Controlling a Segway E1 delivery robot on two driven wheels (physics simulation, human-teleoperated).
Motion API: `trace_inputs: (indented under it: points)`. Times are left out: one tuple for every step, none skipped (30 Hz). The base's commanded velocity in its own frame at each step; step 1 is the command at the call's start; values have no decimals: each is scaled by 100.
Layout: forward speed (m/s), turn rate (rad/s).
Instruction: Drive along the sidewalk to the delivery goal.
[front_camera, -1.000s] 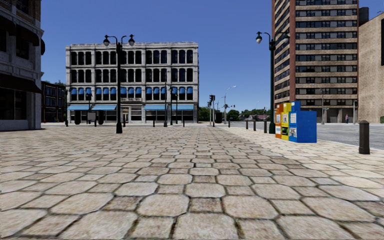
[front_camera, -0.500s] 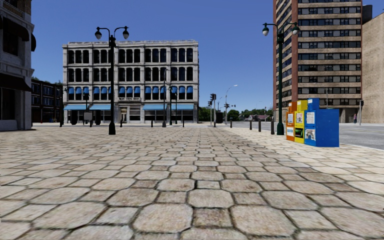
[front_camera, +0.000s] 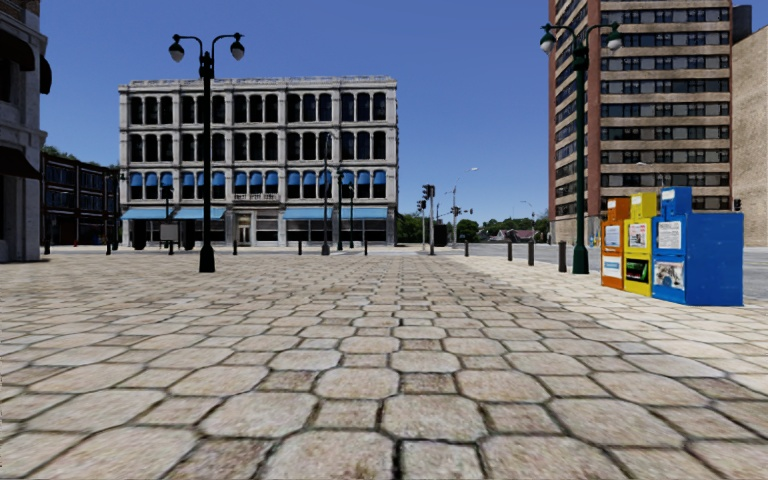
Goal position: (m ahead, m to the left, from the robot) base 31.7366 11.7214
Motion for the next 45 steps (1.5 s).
trace_inputs:
  points:
    - [200,0]
    - [200,0]
    - [200,0]
    - [200,0]
    - [200,0]
    - [200,0]
    - [200,0]
    - [200,0]
    - [200,0]
    - [200,0]
    - [200,0]
    - [200,0]
    - [200,0]
    - [200,0]
    - [200,0]
    - [200,0]
    - [200,0]
    - [200,0]
    - [200,0]
    - [200,0]
    - [200,0]
    - [200,0]
    - [200,0]
    - [200,0]
    - [200,0]
    - [200,0]
    - [200,0]
    - [200,0]
    - [200,0]
    - [200,0]
    - [200,0]
    - [200,0]
    - [200,0]
    - [200,0]
    - [200,0]
    - [200,0]
    - [200,0]
    - [200,0]
    - [200,0]
    - [200,0]
    - [200,0]
    - [200,0]
    - [200,0]
    - [200,0]
    - [200,0]
